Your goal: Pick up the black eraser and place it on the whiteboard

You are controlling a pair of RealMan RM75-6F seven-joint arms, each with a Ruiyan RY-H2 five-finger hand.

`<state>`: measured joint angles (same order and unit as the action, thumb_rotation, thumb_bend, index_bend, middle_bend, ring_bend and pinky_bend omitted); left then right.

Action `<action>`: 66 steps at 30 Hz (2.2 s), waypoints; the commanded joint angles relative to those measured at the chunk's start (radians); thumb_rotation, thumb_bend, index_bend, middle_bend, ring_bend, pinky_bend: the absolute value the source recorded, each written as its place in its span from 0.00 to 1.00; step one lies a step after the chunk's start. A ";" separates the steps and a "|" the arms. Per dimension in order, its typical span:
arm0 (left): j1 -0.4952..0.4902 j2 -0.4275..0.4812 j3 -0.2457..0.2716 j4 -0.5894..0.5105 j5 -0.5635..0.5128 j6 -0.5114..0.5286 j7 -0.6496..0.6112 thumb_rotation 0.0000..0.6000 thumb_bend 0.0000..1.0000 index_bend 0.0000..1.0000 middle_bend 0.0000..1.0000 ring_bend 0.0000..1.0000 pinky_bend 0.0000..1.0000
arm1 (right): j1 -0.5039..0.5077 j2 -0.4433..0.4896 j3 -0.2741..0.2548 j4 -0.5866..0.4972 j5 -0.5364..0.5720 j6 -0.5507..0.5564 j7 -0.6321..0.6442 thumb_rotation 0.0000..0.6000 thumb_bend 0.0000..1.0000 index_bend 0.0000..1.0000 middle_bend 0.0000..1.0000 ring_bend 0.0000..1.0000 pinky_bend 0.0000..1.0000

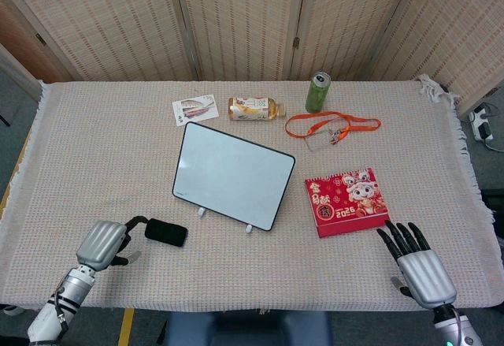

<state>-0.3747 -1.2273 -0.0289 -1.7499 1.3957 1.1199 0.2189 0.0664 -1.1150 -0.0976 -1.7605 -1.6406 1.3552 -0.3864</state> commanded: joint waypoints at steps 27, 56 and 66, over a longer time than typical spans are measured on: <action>-0.181 -0.191 -0.056 0.058 -0.393 -0.106 0.362 1.00 0.29 0.35 1.00 1.00 1.00 | -0.009 0.017 -0.007 0.001 -0.036 0.030 0.040 1.00 0.26 0.00 0.00 0.00 0.00; -0.153 -0.268 -0.071 0.138 -0.244 0.070 0.163 1.00 0.47 0.67 1.00 1.00 1.00 | -0.006 0.012 -0.001 0.000 -0.022 0.015 0.027 1.00 0.26 0.00 0.00 0.00 0.00; -0.159 -0.439 -0.178 0.248 -0.151 0.232 0.099 1.00 0.50 0.68 1.00 1.00 1.00 | -0.008 0.017 0.001 -0.006 -0.020 0.020 0.032 1.00 0.26 0.00 0.00 0.00 0.00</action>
<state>-0.5245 -1.6353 -0.1820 -1.5286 1.2325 1.3389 0.3226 0.0590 -1.1001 -0.0975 -1.7653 -1.6596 1.3724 -0.3571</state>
